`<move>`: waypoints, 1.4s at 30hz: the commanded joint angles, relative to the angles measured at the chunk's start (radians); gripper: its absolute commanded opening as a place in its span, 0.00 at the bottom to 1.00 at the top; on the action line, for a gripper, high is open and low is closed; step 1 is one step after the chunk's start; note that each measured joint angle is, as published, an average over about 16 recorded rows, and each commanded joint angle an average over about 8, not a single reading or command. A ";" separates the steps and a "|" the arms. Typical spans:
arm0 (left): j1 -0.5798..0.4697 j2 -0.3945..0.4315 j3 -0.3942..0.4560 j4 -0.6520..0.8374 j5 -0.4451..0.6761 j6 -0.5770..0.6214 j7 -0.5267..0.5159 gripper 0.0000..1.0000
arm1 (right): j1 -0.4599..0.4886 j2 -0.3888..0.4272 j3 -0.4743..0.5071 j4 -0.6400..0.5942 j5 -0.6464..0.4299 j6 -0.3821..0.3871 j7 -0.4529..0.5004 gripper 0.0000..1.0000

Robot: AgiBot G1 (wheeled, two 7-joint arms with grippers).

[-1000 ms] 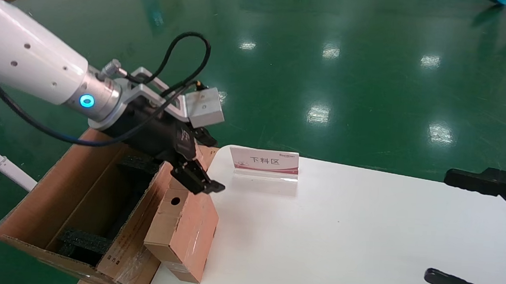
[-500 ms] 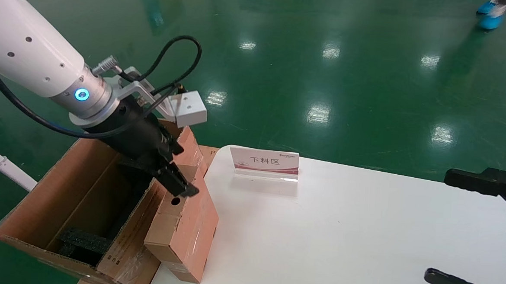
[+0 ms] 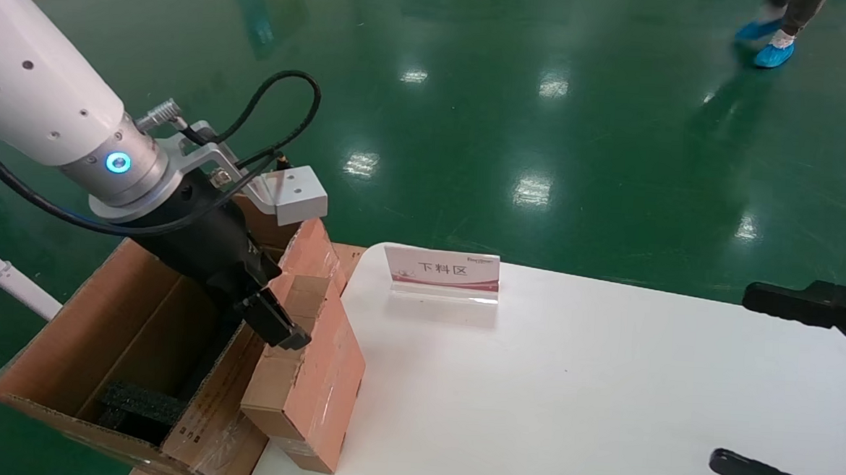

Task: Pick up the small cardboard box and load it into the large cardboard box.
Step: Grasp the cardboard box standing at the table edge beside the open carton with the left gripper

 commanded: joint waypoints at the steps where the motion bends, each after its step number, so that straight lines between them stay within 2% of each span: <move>1: -0.015 -0.004 0.022 -0.003 -0.008 -0.006 -0.007 1.00 | 0.000 0.000 0.000 0.000 0.000 0.000 0.000 1.00; 22: -0.028 0.011 0.041 0.025 -0.019 -0.006 -0.012 1.00 | 0.000 0.000 0.000 -0.001 0.001 0.000 0.000 1.00; 42: -0.078 0.097 0.226 0.034 -0.114 -0.003 -0.175 1.00 | 0.001 0.001 -0.002 -0.001 0.001 0.000 -0.001 1.00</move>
